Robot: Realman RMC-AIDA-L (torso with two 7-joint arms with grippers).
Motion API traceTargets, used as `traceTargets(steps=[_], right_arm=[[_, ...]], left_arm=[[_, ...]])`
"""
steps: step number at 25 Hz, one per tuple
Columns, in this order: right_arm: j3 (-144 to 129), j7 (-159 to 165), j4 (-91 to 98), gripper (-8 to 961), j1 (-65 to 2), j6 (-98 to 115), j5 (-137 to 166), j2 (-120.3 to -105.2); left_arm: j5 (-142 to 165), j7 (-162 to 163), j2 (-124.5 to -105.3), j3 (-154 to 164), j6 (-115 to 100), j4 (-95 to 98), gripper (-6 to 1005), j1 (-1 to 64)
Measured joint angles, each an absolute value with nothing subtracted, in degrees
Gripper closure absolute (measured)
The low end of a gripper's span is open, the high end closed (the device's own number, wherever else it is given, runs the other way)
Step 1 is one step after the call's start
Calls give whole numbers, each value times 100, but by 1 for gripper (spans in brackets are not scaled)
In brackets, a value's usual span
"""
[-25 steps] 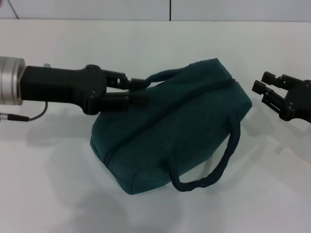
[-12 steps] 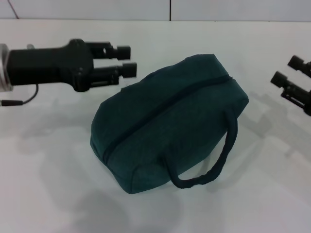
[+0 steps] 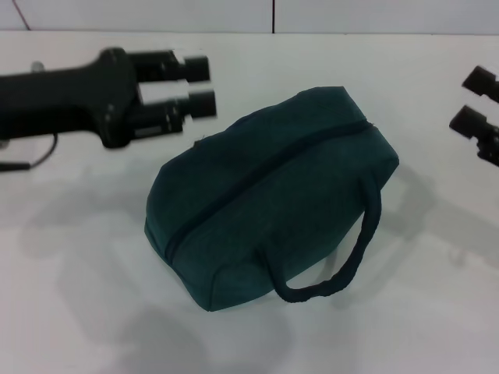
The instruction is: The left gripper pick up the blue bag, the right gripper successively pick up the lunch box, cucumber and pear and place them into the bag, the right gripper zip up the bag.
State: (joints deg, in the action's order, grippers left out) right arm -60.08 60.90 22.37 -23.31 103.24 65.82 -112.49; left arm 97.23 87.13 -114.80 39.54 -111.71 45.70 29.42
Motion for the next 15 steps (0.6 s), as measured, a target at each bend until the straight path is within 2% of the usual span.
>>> traceTargets(steps=[3, 8, 15], right_arm=[[-6092, 6674, 2546, 205, -2475, 10793, 6894, -11116], [-6099, 7542, 2958, 185, -2827, 11479, 7474, -10934], [-6093, 7943, 3049, 157, -3102, 11384, 7833, -10938]], left_arm=[[9679, 8714, -11528, 4122, -11480, 4441, 453, 2937], [9633, 8665, -11732, 4414, -11557, 4442, 422, 2783], [9633, 8360, -11892, 4424, -11553, 4427, 378, 2586]])
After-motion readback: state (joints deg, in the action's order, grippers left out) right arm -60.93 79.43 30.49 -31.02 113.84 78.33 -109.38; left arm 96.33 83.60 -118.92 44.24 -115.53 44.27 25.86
